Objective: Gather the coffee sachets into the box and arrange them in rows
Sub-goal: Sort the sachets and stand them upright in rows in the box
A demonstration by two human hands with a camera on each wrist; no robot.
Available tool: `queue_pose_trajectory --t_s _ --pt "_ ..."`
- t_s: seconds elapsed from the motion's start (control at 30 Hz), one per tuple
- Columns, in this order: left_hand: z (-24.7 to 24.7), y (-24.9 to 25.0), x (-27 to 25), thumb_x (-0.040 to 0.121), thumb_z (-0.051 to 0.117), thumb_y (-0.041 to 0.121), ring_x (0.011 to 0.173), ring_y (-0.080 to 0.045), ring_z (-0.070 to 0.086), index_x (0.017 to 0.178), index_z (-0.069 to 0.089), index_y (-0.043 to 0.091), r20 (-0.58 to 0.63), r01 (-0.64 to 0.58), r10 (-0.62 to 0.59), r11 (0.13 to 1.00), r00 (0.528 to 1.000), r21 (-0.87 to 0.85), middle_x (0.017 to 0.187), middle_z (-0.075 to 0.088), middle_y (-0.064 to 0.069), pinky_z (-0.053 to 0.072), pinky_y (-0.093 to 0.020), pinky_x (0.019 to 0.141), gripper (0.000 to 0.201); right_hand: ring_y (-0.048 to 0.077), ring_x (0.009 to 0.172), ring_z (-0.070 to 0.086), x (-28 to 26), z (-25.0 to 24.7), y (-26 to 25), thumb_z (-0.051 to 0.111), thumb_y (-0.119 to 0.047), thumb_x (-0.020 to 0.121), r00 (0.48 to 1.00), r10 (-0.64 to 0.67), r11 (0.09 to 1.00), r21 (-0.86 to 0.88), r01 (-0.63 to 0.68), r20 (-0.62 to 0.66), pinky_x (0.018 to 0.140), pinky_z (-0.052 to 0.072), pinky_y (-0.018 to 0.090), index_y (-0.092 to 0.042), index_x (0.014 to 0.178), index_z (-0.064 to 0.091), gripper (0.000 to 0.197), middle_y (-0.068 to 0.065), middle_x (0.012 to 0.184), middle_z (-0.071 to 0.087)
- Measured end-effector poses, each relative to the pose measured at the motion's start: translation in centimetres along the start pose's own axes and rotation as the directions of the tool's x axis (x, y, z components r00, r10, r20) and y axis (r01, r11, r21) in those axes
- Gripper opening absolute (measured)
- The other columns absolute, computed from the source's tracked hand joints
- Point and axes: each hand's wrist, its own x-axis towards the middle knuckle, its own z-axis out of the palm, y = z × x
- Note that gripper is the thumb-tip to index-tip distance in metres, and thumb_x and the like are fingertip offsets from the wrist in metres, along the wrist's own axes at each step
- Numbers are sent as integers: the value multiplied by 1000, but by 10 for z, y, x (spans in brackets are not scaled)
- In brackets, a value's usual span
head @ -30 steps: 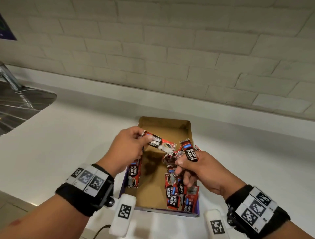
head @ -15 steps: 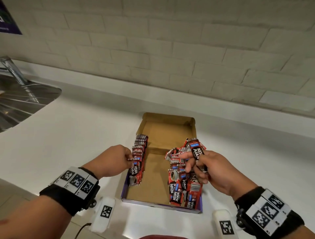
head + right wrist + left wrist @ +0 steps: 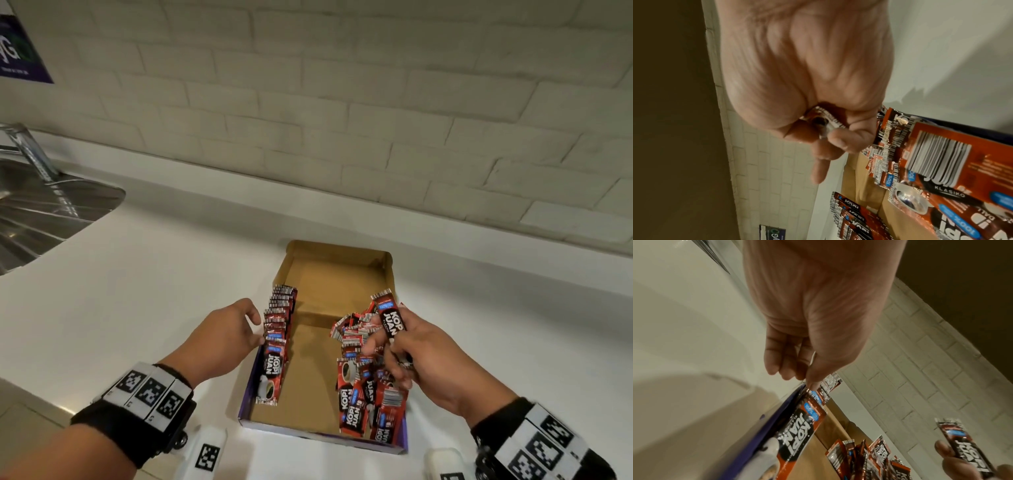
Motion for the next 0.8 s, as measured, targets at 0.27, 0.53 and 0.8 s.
queue_pose_trajectory --t_s 0.27,0.53,0.8 --pt "-7 43 -12 90 72 31 67 -3 58 86 62 28 -63 -111 102 981 993 -160 82 67 7 40 -10 56 12 29 88 73 1 11 -6 46 -5 107 997 -10 997 75 5 80 52 59 33 -12 124 57 22 11 117 75" --pt "-9 101 -15 86 75 43 69 -11 61 106 66 43 -38 -251 264 851 964 -462 93 66 12 54 -33 71 22 28 83 74 1 21 -11 55 -12 104 983 25 997 -77 -11 184 57 60 30 -3 116 64 18 14 108 77" --pt "-18 88 -21 88 76 28 52 -5 55 84 68 26 -71 -208 200 834 977 -511 62 66 9 46 -25 54 9 27 80 74 3 22 -13 64 -14 98 981 16 990 -144 12 193 69 62 32 -3 113 68 19 16 101 78"
